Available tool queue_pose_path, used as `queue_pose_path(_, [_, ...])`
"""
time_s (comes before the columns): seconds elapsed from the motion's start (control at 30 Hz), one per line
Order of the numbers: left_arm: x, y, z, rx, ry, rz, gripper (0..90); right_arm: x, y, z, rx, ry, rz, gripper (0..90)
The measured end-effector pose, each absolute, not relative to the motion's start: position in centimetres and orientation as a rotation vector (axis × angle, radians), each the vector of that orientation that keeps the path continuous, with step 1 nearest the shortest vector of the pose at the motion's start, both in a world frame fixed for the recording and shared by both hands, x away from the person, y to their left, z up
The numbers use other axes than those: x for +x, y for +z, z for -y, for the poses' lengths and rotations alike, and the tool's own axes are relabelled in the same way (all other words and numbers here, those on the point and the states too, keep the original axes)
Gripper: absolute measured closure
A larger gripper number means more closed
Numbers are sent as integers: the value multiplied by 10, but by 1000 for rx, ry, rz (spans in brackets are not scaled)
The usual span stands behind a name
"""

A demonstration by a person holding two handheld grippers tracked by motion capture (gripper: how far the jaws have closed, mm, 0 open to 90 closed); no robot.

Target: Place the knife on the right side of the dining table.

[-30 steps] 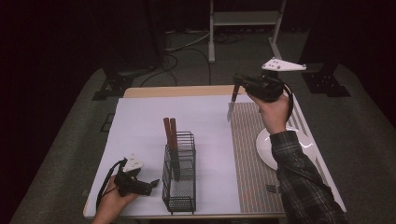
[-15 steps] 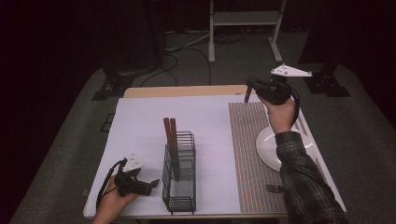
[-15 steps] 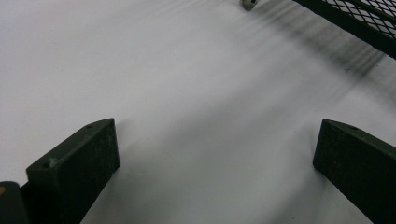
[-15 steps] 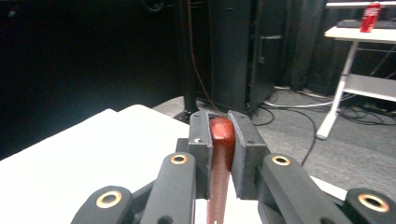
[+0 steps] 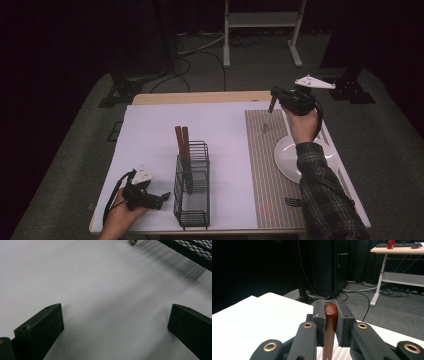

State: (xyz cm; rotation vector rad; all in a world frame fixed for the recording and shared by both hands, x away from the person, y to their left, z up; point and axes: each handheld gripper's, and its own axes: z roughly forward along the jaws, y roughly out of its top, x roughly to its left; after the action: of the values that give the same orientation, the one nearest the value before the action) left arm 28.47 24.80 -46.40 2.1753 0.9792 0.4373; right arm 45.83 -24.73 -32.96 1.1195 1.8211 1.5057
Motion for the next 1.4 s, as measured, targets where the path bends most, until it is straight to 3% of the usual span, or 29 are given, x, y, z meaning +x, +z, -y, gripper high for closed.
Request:
queue_pose_path(0.47, [285, -464, -248, 2176, 438, -979, 0, 458, -337, 258, 1149, 1501, -1789, 777])
queue_pose_path(1.4, [285, -464, -248, 2176, 437, -980, 0, 455, -360, 314, 1354, 1318, -1701, 656])
